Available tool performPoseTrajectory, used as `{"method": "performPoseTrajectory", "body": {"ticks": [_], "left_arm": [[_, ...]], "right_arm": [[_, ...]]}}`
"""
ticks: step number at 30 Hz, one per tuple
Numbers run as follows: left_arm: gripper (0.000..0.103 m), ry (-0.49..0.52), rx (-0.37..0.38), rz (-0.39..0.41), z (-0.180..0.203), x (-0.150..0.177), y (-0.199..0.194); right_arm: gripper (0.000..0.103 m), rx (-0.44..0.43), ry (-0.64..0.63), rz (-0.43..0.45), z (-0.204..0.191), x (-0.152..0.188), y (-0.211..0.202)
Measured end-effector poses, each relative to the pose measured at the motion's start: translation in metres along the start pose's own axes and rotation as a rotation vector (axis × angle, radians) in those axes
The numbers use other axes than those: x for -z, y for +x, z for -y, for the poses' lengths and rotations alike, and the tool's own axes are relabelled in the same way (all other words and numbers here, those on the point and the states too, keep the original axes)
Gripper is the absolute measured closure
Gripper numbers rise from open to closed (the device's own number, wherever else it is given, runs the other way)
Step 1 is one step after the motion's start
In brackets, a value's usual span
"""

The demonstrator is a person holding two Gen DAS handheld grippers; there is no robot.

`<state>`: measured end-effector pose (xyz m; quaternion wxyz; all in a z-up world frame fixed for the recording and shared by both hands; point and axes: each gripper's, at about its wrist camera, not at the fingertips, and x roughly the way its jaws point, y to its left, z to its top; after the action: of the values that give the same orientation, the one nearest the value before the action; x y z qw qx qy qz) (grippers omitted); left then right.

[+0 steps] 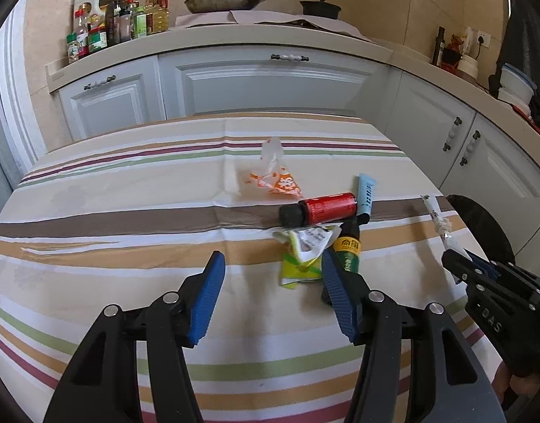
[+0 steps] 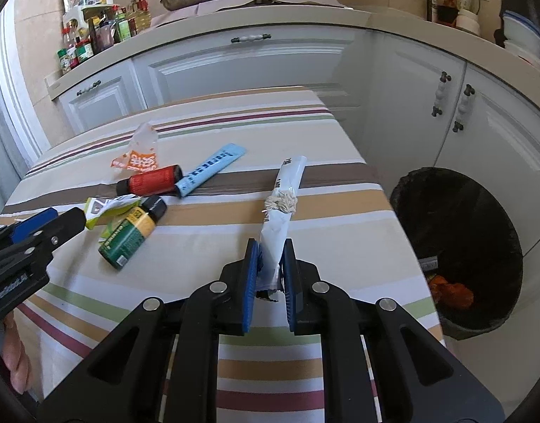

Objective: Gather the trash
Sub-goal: 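Grasp the white squeezed tube with the right gripper while the left grasps the yellow-green wrapper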

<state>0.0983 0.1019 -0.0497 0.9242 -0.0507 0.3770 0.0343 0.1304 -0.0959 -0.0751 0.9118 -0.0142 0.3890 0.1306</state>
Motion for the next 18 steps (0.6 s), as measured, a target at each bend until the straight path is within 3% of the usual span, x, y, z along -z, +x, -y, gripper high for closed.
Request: {"method": "performPoseTrajectory", "body": {"ticks": [5,11,18], "left_arm": [[0.05,-0.012,0.008,-0.019,0.005,-0.002,0.011],[0.09,-0.008,0.047,-0.07,0.008,0.002,0.023],[0.096,0.014,0.042,-0.033,0.01,0.003,0.016]], "right_arm": [[0.089,-0.009,0.012,0.004,0.012,0.0,0.0],[0.089,-0.017,0.027,0.01,0.021,0.0,-0.001],[0.089,-0.02,0.033,0.014,0.023,0.0,-0.001]]}}
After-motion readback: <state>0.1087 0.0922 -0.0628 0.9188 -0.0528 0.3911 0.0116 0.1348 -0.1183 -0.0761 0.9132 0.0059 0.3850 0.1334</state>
